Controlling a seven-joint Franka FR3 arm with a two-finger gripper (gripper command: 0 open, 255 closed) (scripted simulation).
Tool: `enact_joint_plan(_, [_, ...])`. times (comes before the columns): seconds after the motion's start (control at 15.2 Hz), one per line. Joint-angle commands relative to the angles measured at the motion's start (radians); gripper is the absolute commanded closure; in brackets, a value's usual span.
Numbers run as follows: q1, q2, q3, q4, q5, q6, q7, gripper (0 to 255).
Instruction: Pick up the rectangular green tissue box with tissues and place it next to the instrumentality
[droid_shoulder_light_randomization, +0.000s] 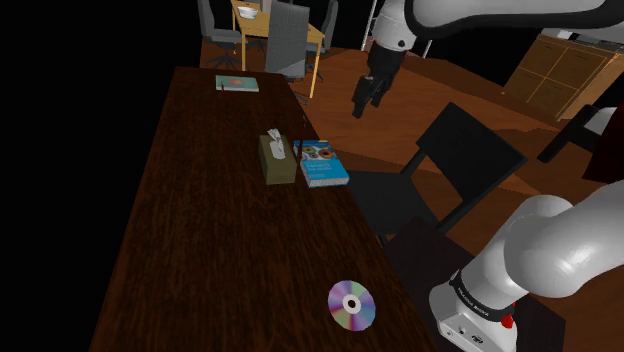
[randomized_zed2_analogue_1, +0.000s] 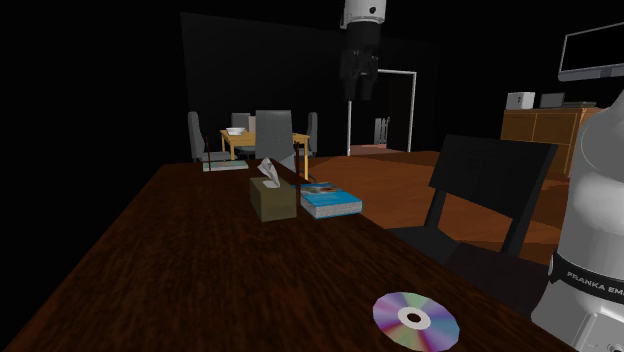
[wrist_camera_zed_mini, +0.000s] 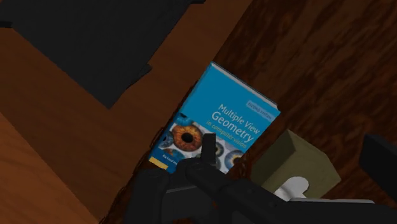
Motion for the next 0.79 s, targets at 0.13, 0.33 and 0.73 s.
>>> enact_joint_plan(0.13, [0.010, 0.166, 0.031, 0.110, -0.055, 0.030, -0.010, 0])
enact_joint_plan(0.33, [0.019, 0.290, 0.052, 0.203, -0.103, 0.039, -0.012, 0])
enact_joint_plan(0.73, [0.051, 0.541, 0.085, 0.420, -0.212, 0.027, -0.016, 0])
